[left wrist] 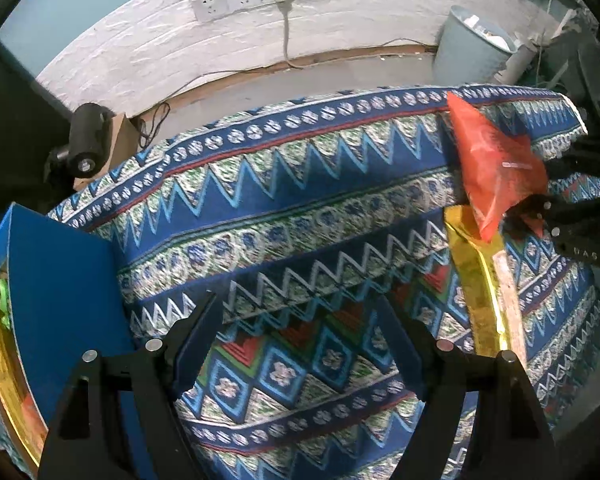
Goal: Organize snacks
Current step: 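Grasp the red-orange bag with the right gripper while the left grasps the yellow stick pack, then lift both held snacks and carry them over the cardboard box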
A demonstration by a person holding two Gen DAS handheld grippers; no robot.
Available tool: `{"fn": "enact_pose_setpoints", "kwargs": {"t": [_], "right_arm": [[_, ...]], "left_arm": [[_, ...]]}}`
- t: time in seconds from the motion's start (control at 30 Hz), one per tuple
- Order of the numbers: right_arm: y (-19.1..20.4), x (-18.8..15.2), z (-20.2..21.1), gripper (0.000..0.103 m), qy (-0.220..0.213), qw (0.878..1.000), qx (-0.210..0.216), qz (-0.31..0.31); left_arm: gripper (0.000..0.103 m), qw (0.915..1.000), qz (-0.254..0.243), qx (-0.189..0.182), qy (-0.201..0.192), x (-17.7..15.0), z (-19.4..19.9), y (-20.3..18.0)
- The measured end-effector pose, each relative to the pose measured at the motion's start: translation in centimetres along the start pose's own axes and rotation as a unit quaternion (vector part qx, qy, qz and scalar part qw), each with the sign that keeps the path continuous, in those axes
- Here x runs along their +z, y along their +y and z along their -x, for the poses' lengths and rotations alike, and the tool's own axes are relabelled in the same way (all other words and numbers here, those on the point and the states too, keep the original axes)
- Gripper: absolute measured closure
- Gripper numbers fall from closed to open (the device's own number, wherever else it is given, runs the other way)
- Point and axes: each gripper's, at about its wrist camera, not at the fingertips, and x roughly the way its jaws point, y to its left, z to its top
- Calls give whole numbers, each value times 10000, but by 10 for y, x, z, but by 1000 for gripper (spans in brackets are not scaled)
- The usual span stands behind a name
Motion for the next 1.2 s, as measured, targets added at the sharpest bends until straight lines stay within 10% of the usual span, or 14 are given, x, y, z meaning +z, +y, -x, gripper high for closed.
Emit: {"fn": "enact_pose_setpoints", "kwargs": {"t": [0.63, 0.8, 1.2], "right_arm": [[0, -131, 16, 63, 278, 9874, 833, -1314], [10, -152, 27, 30, 388, 9904, 1008, -867], [5, -144, 45, 27, 59, 9958, 566, 711]], "left_arm": [[22, 9985, -519, -148, 43, -34, 33, -91], [22, 9980, -597, -171, 102, -50, 35, -109], [21, 9931, 338, -1111, 189, -59, 23, -116]]}}
